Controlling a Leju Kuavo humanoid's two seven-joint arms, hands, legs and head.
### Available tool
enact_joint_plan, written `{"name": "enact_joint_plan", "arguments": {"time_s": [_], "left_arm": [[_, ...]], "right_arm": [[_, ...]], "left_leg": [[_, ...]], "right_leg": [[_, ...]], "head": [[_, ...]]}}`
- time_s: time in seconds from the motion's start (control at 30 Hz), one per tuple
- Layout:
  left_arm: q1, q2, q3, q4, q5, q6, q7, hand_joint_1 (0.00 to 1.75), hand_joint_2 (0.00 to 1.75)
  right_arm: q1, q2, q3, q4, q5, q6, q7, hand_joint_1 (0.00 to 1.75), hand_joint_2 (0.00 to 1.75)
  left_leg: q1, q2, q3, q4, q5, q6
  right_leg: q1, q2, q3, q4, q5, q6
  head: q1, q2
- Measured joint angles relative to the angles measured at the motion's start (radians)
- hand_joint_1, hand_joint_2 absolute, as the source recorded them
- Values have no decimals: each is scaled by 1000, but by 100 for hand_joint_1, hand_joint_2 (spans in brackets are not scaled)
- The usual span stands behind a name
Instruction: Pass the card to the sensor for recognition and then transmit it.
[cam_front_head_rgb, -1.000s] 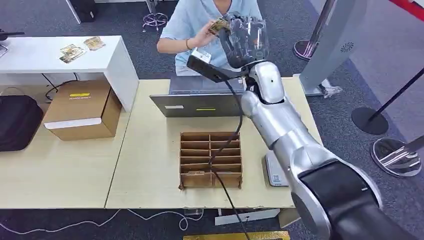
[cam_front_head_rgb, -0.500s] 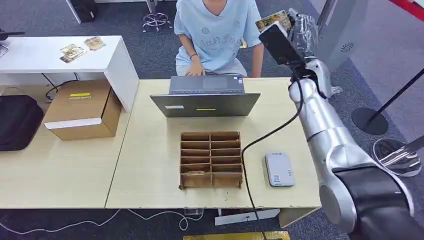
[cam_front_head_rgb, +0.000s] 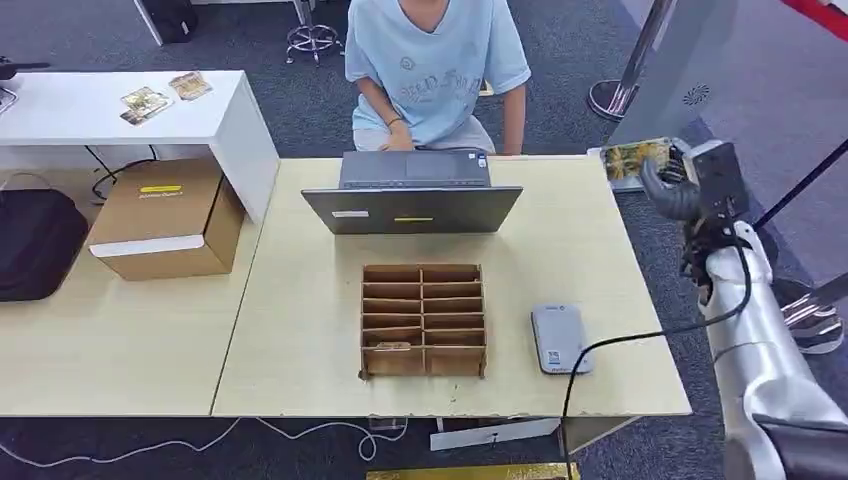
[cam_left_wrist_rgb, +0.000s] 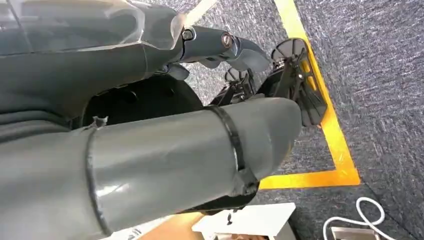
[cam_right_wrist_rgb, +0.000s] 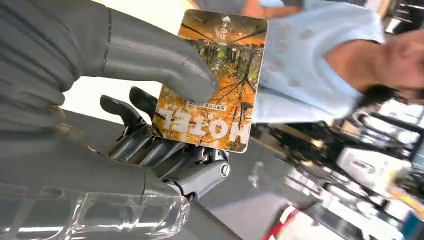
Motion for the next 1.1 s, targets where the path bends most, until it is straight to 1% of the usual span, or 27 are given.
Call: {"name": "enact_joint_plan", "arguments": {"time_s": [0.1,0.27,0.4,0.53,0.63,0.77,0.9,1.1], "left_arm": [[1,1,3,2,0,-1,2,0,0],[3,1,3,3,-3,-2,6,0,0],[3,1,3,3,-6,-2,18,0,0],[3,0,3,3,-12,0,21,0,0],[3,1,3,3,-16,4,31,0,0],[3,1,3,3,-22,14,37,0,0],[2,1,3,3,-27,20,38,0,0],[2,1,3,3,-32,26,39,0,0]], "right_arm": [[107,-40,-7,-67,-65,30,34,175,175],[253,-87,-15,-170,-123,42,67,175,175],[379,-90,-27,-259,-122,42,99,175,175],[464,-80,-28,-325,-88,43,138,175,175],[496,-66,-25,-353,-63,45,160,175,175],[508,-47,-10,-364,-21,51,178,175,175],[509,-31,19,-360,8,51,181,175,175],[503,-8,55,-329,40,30,181,175,175]], "left_leg": [[0,1,0,0,0,0],[0,1,0,0,-1,0],[0,1,0,-1,-1,0],[0,1,0,-1,-1,0],[0,2,0,-1,-1,0],[0,2,0,-1,0,0],[0,2,0,-1,0,0],[0,2,0,-1,0,0]], "right_leg": [[0,1,-1,0,0,0],[0,1,-1,0,0,0],[0,1,-1,0,-1,0],[0,1,-1,0,-1,0],[0,1,-1,0,-1,0],[0,1,-1,0,0,0],[0,1,-1,0,0,0],[0,1,-1,0,0,0]], "head": [[0,0],[-1,0],[-1,0],[0,0],[0,0],[0,0],[-1,0],[-1,0]]}}
